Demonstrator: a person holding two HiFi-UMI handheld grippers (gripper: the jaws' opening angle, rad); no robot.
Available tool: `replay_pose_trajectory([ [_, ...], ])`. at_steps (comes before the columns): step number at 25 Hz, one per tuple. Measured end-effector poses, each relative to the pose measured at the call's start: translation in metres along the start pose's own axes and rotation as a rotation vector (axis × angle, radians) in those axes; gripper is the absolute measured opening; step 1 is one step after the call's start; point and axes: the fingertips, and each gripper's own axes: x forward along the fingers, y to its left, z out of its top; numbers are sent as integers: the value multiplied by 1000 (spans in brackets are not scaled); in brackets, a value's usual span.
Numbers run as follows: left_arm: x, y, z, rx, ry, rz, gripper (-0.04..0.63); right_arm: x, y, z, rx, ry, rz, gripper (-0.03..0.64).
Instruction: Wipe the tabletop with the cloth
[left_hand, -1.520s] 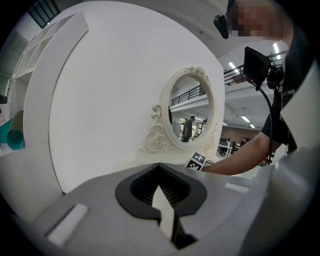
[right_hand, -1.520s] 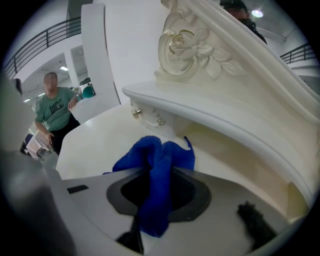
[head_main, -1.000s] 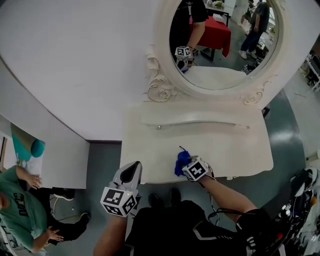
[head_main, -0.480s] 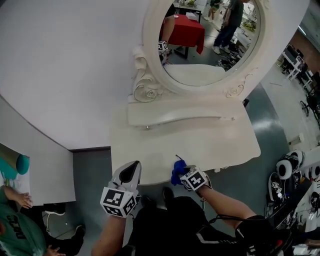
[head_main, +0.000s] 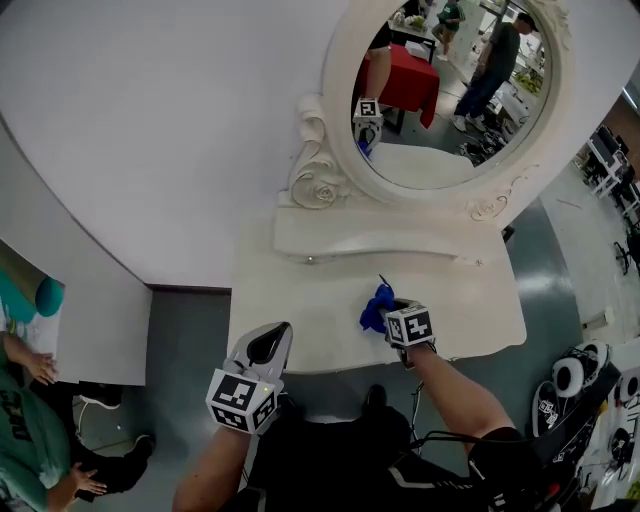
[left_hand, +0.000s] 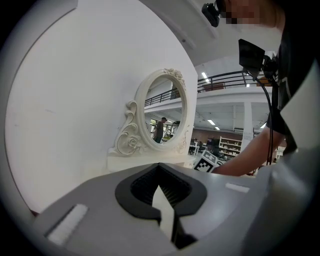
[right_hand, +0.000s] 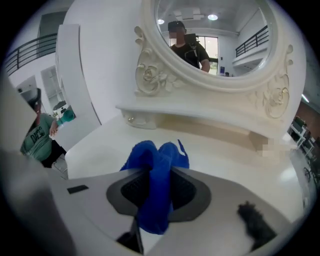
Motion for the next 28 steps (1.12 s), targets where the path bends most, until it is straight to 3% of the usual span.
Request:
replay_pose_trajectory([
  [5,10,-14,-3,-63,-3,50,6,35,-47,45,26,-41,-29,101],
  [9,22,-26,0,-26,7,104,6,65,-73,69,19,-47,-23,101],
  [14,31,-38,-2,-44,18,159,6,95,-94,87,-10,-34,-33,101],
  [20,28,-40,-7,-50,33,173,6,100,-92,65,-20,-5,-37,101],
  [28,26,-35,2,-33,-4,149,6,62,-60,8,19,-6,37,100],
])
